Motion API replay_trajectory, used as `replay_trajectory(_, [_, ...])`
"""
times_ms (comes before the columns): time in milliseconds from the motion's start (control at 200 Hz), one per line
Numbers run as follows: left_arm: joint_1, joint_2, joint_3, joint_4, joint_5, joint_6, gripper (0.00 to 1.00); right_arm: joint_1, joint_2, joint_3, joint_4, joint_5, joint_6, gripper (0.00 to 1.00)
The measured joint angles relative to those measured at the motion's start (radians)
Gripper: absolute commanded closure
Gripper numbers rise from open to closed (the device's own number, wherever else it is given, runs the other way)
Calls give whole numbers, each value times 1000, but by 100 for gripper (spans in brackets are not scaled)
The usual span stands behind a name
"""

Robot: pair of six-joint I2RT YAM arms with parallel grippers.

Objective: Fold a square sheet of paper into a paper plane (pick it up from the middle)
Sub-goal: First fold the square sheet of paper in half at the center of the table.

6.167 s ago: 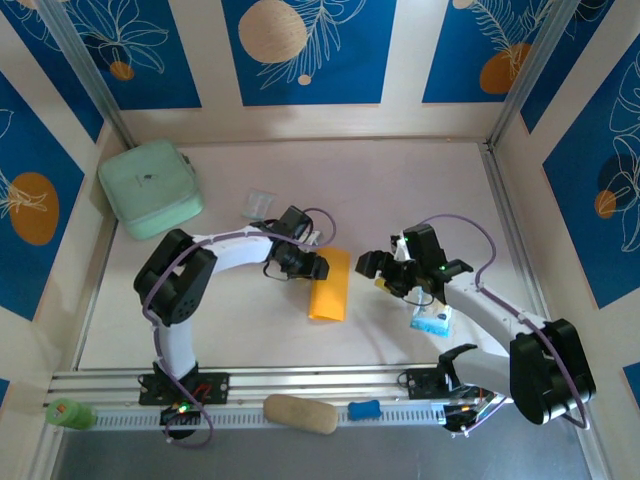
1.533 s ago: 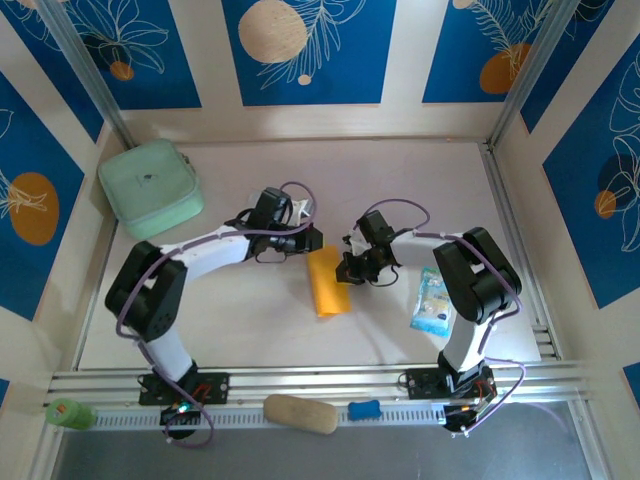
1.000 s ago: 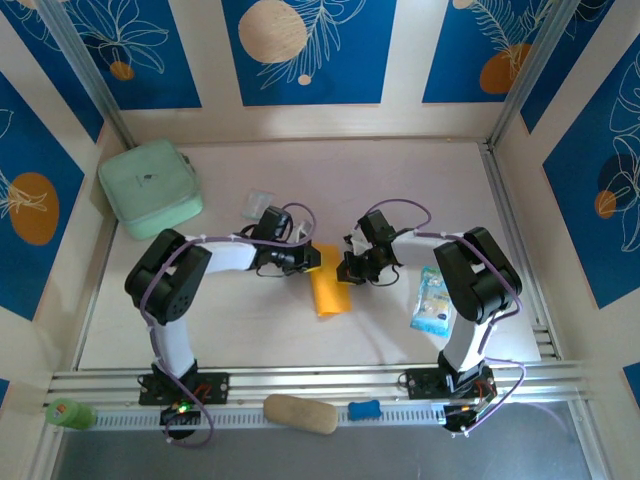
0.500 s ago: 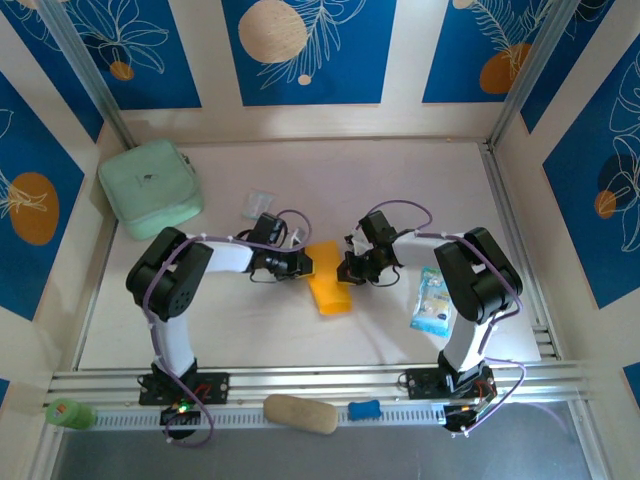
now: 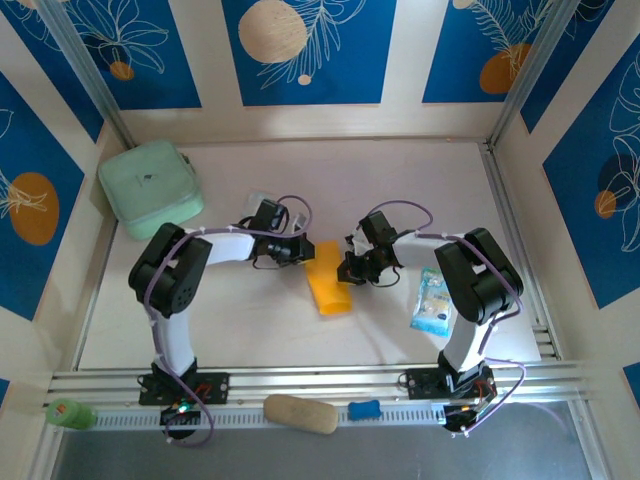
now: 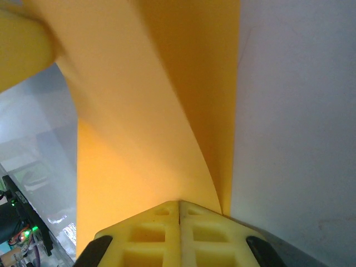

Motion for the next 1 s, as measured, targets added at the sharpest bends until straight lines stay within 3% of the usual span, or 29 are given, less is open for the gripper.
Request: replay_trajectory(995, [71,79,58,-8,19,0,97,-1,-6,-14,21,-3,8,100])
